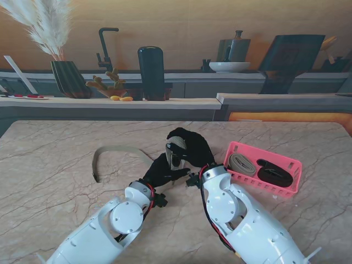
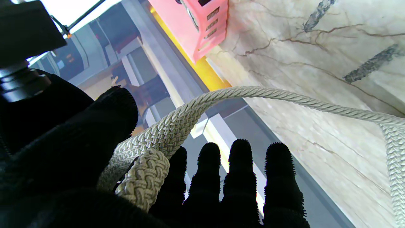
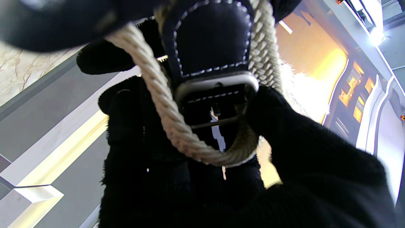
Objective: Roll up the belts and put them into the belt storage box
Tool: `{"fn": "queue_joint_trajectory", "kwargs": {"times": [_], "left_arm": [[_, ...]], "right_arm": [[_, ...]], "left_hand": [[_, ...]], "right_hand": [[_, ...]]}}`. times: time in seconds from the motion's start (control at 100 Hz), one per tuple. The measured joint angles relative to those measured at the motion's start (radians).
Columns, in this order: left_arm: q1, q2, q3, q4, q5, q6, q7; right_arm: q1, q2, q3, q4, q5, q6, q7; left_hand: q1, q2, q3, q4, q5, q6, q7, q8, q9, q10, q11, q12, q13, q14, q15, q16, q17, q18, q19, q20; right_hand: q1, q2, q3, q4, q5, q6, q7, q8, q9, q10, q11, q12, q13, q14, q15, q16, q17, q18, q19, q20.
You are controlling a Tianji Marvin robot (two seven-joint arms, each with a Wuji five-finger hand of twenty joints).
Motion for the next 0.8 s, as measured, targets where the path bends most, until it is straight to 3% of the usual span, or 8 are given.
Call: {"fn": "queue_joint_trajectory", "kwargs": {"times": [0.14, 0.23, 0.28, 0.4, 0.52, 0.8], "left_arm": [[-0.001, -0.03, 0.022, 0.02, -0.001, 0.024, 0.103], [-0.002, -0.048, 0.027, 0.03, -0.013, 0.03, 0.115], [-0.004, -0.056, 0.031, 0.036, -0.02, 0.033, 0.128], [-0.004, -0.082, 0.043, 0.05, -0.057, 0.041, 0.2], [0.002, -0.099, 0.038, 0.048, -0.087, 0.05, 0.204], [0.021, -0.11, 0.02, 0.014, -0.159, 0.105, 0.206]], "right_arm": [[0.004, -0.003, -0.005, 0.003, 0.003, -0.001, -0.006], [0.006, -0.005, -0.011, 0.008, 0.002, -0.004, -0.015], [0.008, -0.005, -0.014, 0.011, -0.001, -0.006, -0.019], [0.015, -0.007, -0.022, 0.021, -0.02, -0.013, -0.029], [0.025, -0.008, -0.029, 0.04, -0.066, -0.021, -0.047], [0.04, -0.007, -0.049, 0.072, -0.112, -0.051, -0.07]], "left_hand": [[0.036, 0.002, -0.002, 0.0, -0.005, 0.0, 0.054, 0.011, 0.0, 0.0, 0.037, 0.0, 0.0, 0.0, 0.033, 0.0, -0.002, 0.0, 0.042, 0.012], [0.071, 0.035, -0.004, 0.003, -0.02, 0.002, 0.116, 0.035, 0.021, 0.0, 0.082, 0.002, 0.012, -0.001, 0.081, 0.0, 0.001, 0.0, 0.088, 0.032], [0.096, 0.049, -0.008, 0.021, -0.02, 0.008, 0.164, 0.061, 0.065, 0.0, 0.119, 0.02, 0.053, -0.001, 0.118, 0.005, 0.017, 0.001, 0.126, 0.048], [0.131, 0.068, -0.016, 0.021, 0.011, 0.009, 0.279, 0.113, 0.191, -0.001, 0.228, 0.085, 0.184, -0.001, 0.259, 0.072, 0.079, 0.016, 0.239, 0.096], [0.144, 0.078, -0.016, 0.021, 0.009, 0.009, 0.289, 0.123, 0.219, -0.012, 0.278, 0.117, 0.225, 0.002, 0.341, 0.12, 0.101, 0.025, 0.28, 0.12], [0.152, 0.088, -0.088, 0.021, 0.064, 0.006, 0.339, 0.136, 0.303, -0.013, 0.33, 0.191, 0.294, 0.022, 0.436, 0.174, 0.146, 0.037, 0.344, 0.148]], "right_hand": [[0.0, 0.0, 0.001, 0.0, 0.0, 0.0, 0.0, 0.0, -0.014, -0.01, -0.027, -0.005, 0.0, -0.003, 0.0, 0.0, 0.0, 0.0, -0.002, -0.003], [0.004, 0.0, 0.001, 0.0, 0.0, 0.0, 0.0, 0.0, -0.014, -0.01, -0.027, -0.004, 0.0, -0.006, 0.009, 0.002, 0.0, 0.0, -0.005, -0.003], [0.008, 0.0, 0.001, 0.0, 0.0, 0.0, 0.0, 0.0, -0.016, -0.01, -0.028, -0.004, 0.0, -0.006, 0.009, 0.004, 0.0, 0.0, -0.005, 0.005], [0.008, 0.0, 0.001, 0.0, 0.0, 0.0, 0.0, 0.0, -0.025, -0.018, -0.029, -0.006, -0.004, -0.009, 0.006, 0.004, -0.008, 0.0, -0.013, 0.005], [0.008, 0.001, 0.001, 0.0, 0.0, 0.0, 0.0, 0.0, -0.025, -0.016, -0.029, -0.006, -0.004, -0.013, 0.007, 0.004, -0.008, 0.0, -0.002, 0.013], [0.008, 0.001, 0.001, 0.0, 0.0, -0.009, 0.0, 0.011, -0.025, -0.014, -0.012, -0.006, -0.013, -0.019, 0.008, 0.004, -0.018, 0.002, -0.007, 0.01]]}}
